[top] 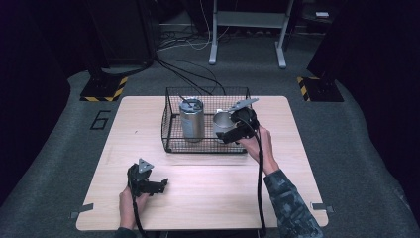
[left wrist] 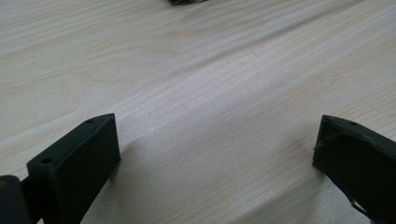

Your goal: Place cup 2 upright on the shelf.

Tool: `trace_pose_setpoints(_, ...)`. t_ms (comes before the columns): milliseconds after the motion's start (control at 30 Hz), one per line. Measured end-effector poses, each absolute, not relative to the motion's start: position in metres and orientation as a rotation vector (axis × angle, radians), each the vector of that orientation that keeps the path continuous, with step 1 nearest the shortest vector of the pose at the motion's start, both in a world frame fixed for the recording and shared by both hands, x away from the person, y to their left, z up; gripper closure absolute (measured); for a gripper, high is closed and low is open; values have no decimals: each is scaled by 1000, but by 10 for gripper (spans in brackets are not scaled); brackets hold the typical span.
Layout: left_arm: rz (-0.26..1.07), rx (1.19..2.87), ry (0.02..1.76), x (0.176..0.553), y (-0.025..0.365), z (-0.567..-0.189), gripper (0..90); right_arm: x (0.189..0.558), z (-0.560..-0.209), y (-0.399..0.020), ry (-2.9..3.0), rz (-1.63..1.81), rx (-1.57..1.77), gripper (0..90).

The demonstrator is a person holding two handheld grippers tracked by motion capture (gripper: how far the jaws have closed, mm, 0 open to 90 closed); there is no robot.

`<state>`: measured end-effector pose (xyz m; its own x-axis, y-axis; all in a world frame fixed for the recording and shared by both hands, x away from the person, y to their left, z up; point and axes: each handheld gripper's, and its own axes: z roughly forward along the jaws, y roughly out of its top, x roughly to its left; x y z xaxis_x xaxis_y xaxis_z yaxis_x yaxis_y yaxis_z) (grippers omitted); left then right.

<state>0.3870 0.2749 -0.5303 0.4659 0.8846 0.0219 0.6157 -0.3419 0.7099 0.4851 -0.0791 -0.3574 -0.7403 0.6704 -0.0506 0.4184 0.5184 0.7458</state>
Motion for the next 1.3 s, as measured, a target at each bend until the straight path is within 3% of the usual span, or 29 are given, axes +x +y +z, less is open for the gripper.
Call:
trace_pose_setpoints(433, 543, 2071, 1246, 387, 274, -531, 3, 426, -375, -113, 2375, 1105, 856, 0)
trace_pose_setpoints(800, 540, 2079, 1244, 387, 275, -530, 3, 394, -430, -148, 2287, 1099, 977, 0)
trace_pose_setpoints(1300, 538, 2076, 1249, 388, 274, -530, 3, 385, -512, -178, 2326, 1001, 1203, 0)
